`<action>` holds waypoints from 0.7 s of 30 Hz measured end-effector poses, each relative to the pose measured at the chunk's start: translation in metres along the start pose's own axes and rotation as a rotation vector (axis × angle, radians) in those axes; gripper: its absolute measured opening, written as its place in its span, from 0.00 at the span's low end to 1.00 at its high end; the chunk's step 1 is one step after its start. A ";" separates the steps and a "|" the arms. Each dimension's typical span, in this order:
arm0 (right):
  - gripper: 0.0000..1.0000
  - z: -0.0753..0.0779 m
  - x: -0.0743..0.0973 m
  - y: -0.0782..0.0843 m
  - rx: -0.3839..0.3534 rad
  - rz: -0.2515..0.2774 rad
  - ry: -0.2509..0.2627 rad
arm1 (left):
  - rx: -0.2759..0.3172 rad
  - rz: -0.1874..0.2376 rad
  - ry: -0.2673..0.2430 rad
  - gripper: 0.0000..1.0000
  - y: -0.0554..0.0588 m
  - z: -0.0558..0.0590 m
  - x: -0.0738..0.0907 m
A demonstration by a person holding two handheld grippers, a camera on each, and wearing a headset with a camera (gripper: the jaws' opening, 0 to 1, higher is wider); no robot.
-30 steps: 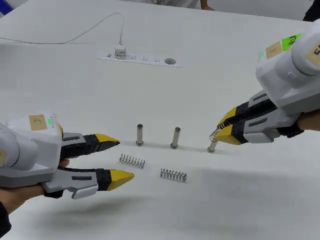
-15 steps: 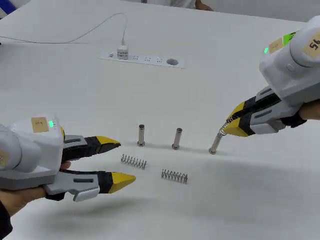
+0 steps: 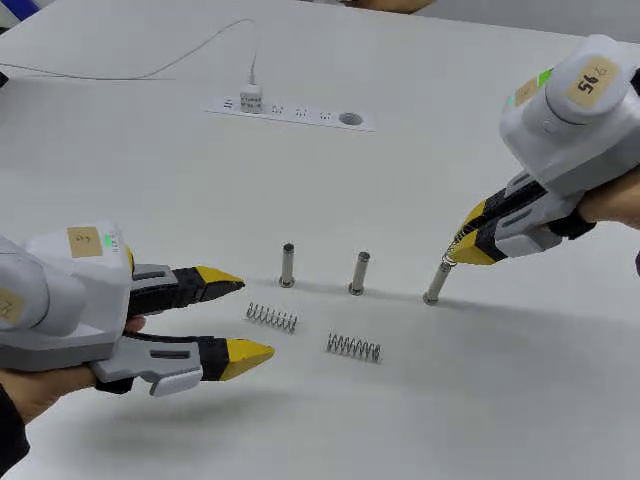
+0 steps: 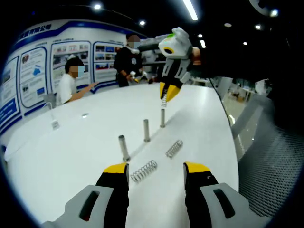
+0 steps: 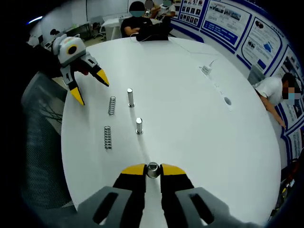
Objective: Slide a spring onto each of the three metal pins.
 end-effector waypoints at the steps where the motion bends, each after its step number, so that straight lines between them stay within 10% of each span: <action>1: 0.13 0.000 -0.001 0.000 -0.001 -0.003 -0.004 | 0.001 0.000 -0.001 0.46 0.000 0.000 0.000; 21: 0.13 0.002 -0.022 0.006 -0.014 -0.053 -0.043 | 0.007 -0.005 0.004 0.46 0.003 0.000 -0.001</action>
Point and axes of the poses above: the centre of the closed fingertips' face, and the gripper's own axes: x roughly backward along the fingers, z roughly to its right, y roughly out of its underside, the point moved 9 cm from there along x, roughly backward along the fingers, and after that the axes turned 1 degree about -z, right-handed, at the moved point
